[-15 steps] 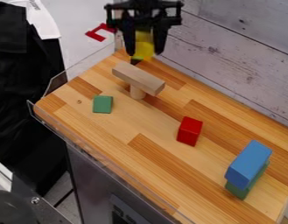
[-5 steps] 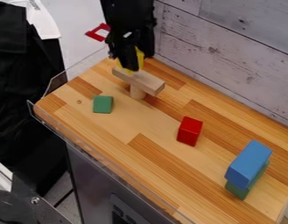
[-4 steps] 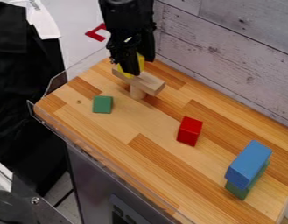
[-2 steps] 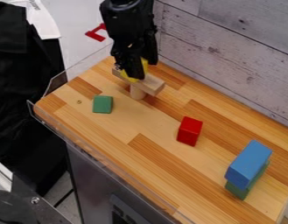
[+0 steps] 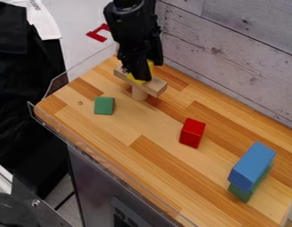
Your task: Move the yellow block from the top of the red block to the top of the triangular block
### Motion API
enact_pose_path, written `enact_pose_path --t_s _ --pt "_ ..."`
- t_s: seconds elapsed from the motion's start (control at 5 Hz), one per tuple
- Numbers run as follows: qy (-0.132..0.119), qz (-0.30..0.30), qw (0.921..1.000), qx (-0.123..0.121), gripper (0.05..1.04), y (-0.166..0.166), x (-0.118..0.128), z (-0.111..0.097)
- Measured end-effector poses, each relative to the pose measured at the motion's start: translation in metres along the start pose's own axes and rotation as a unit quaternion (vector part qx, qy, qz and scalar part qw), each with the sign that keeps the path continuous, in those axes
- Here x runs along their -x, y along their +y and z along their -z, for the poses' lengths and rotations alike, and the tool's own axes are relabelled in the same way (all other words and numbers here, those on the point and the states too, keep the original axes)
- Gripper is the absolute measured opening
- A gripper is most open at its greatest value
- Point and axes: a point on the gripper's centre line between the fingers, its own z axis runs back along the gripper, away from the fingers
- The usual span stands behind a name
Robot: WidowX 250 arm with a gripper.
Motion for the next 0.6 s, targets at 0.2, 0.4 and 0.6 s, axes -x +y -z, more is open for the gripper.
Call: enact_pose_path --t_s 0.2,0.4,0.6 --pt "0.002 -0.003 1.0 -0.005 0.565 -0.0014 -0.0017 0.0051" --pt "0.003 -0.011 0.9999 -0.006 0.566 -0.0034 -0.0049 0.0071" --pt "0.01 -0.011 0.9998 -0.011 0.635 -0.004 -0.0055 0.0087"
